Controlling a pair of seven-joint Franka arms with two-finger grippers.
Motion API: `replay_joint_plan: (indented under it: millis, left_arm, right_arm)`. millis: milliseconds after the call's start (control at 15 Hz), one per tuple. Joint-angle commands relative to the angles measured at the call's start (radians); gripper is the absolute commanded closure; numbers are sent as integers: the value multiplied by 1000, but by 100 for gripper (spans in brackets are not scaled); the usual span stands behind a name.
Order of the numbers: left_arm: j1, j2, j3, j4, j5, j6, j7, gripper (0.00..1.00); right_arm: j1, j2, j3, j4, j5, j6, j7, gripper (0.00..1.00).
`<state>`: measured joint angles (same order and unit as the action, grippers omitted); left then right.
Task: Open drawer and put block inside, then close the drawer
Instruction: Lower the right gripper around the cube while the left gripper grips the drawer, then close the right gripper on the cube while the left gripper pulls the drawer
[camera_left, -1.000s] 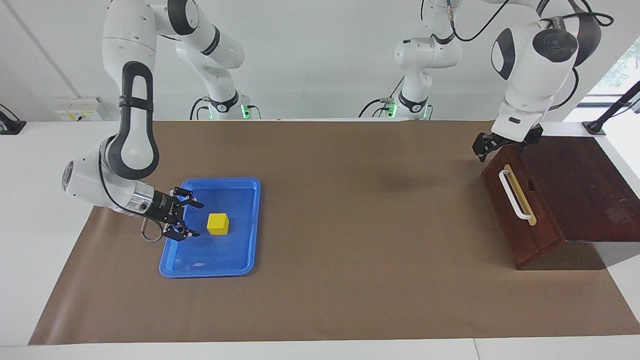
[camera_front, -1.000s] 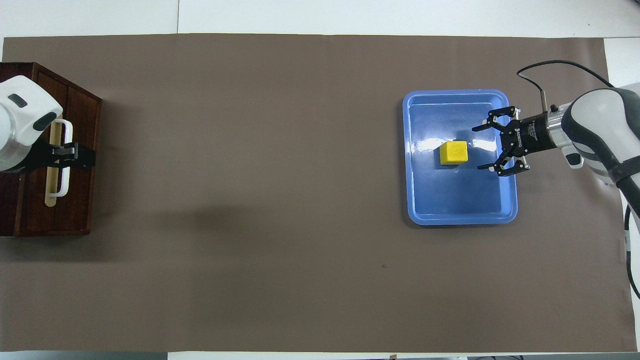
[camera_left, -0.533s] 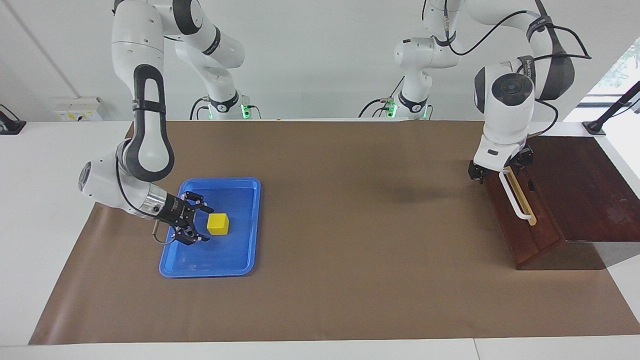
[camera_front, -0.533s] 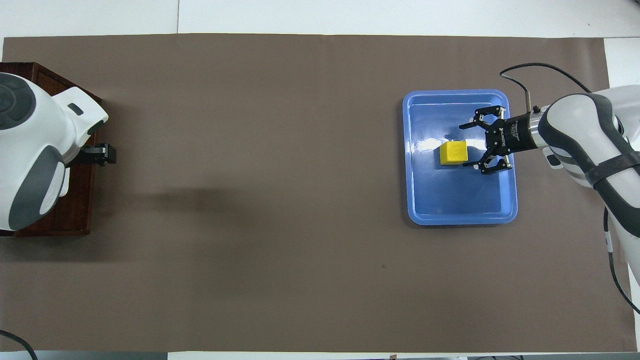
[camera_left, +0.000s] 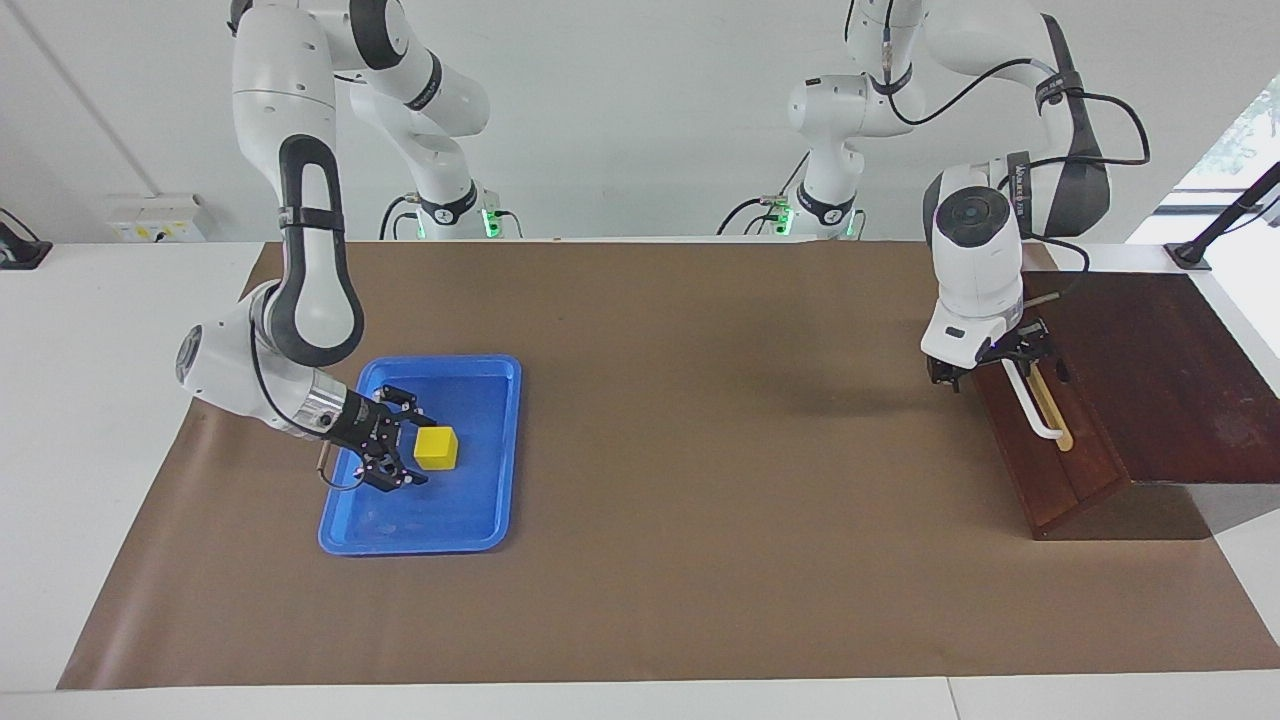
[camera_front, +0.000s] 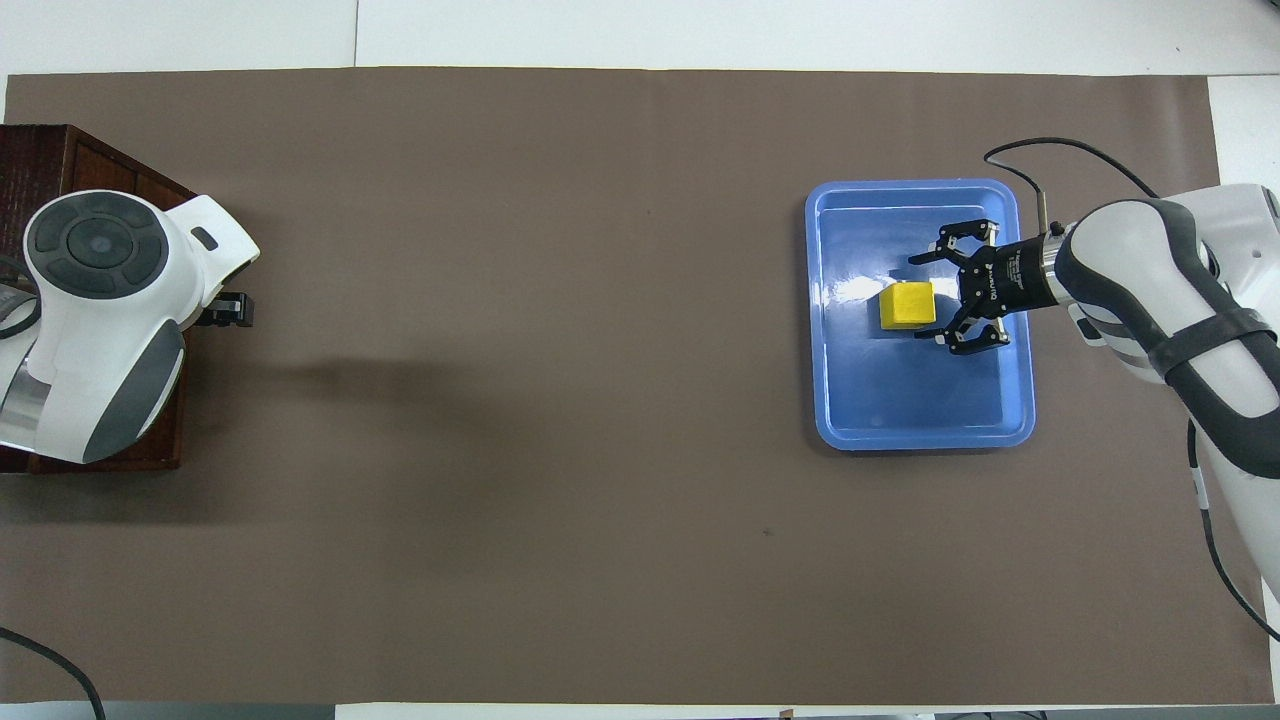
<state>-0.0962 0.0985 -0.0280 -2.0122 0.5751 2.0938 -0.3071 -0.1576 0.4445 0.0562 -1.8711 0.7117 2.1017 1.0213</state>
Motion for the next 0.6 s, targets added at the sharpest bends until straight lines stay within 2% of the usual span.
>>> replay_joint_plan:
  millis: [0,133,533]
  left_arm:
    - [12,41,5,-17,81,74,-10,0]
    - [12,79,5,1,136,72,-7,0]
    - [35,82,3,0,134,116,-21,0]
  right_arm:
    - [-2,-13,4,-39,35,31,-40,0]
    - [-2,-15,4,-45,35,34,-40,0]
    - [-3,-18,4,-63,38,41,-50,0]
